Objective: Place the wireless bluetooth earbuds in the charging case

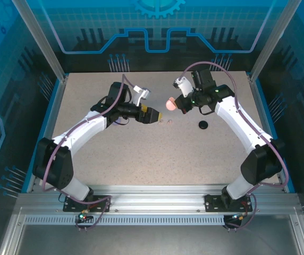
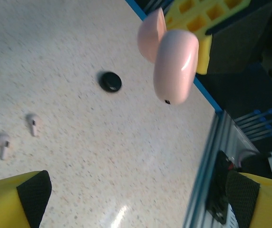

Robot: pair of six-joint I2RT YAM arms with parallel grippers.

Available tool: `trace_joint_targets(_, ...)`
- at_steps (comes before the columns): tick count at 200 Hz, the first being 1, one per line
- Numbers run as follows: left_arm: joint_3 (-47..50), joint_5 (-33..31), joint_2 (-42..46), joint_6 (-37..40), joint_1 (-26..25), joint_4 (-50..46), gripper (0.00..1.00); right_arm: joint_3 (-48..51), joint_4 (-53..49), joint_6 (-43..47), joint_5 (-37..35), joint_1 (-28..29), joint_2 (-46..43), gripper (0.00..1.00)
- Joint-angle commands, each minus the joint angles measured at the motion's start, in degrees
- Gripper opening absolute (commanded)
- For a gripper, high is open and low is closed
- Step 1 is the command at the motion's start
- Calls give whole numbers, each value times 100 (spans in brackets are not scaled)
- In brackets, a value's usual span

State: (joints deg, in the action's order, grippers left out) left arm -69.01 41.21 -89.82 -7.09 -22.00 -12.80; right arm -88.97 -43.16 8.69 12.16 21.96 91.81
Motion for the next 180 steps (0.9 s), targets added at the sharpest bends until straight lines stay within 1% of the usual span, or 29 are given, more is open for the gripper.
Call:
trace_joint_targets(1, -370, 723, -158, 646, 4, -952, 95, -210, -506, 493, 358, -36, 113, 0)
trace_joint_targets(25, -731, 965, -452, 957, 9, -1506, 87, -242, -626, 589, 487, 24, 203, 0)
trace_joint_targets(38, -840, 1095, -573, 1034, 9, -1618, 83, -219, -622, 599, 524, 83, 228, 0)
trace_joint_targets(110, -981, 1259, -850, 688, 7, -1037, 74, -140, -571, 615, 424, 422, 302, 0)
trace_joint_targets(159, -1156, 1411, -1034, 639, 4, -971, 62, -162, -562, 601, 410, 531, 360, 0)
trace_joint_targets(180, -1211, 1491, -1111, 639, 7, -970, 62, -179, -554, 595, 386, 560, 377, 0)
